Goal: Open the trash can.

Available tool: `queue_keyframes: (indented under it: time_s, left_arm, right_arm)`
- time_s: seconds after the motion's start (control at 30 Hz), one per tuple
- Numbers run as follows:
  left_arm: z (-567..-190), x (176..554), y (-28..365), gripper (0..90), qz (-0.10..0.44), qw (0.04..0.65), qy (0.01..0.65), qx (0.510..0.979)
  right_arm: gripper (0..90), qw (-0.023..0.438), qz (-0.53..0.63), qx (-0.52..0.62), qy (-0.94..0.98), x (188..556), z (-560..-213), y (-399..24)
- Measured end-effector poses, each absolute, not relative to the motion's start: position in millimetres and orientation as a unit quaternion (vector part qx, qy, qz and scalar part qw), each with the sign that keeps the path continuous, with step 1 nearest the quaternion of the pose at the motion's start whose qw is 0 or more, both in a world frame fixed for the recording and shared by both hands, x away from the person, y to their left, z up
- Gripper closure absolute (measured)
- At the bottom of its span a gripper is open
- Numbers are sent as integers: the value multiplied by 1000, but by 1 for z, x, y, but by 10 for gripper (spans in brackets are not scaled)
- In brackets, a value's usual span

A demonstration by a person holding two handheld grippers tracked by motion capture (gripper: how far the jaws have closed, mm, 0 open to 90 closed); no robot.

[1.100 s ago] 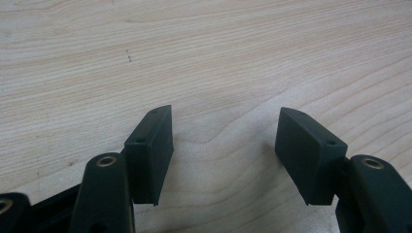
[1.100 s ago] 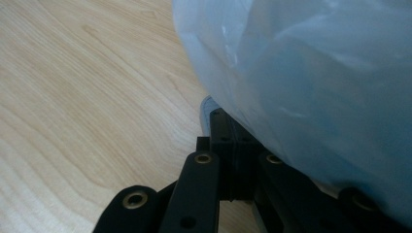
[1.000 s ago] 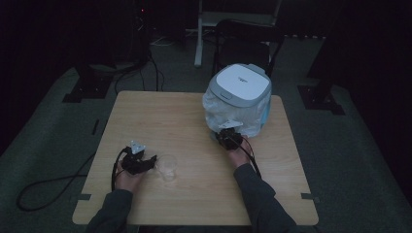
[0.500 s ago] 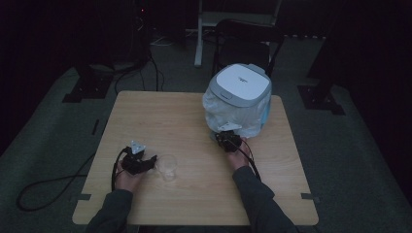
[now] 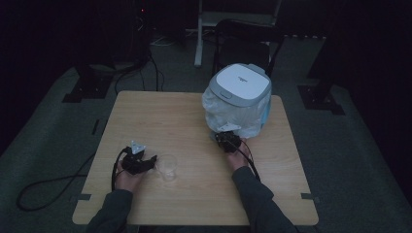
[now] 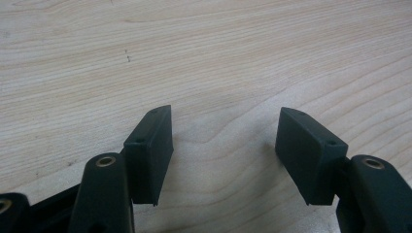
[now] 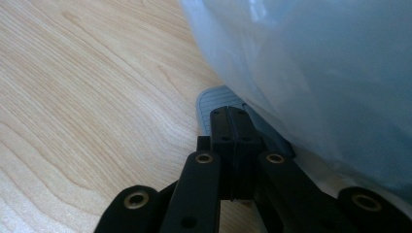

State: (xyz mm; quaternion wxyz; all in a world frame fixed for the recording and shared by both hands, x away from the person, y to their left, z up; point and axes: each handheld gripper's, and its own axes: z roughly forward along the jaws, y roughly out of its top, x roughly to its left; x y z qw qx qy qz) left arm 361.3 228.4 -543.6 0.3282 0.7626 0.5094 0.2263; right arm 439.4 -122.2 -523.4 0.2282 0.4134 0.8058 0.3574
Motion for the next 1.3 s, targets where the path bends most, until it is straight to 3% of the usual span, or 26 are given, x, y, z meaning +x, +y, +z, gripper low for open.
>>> queue_keyframes:
  time_s: [1.3]
  left_arm:
    - [-544,361,228,396,226,329,508,763]
  right_arm:
    - [900,219,358,430,799,442,-535,-121]
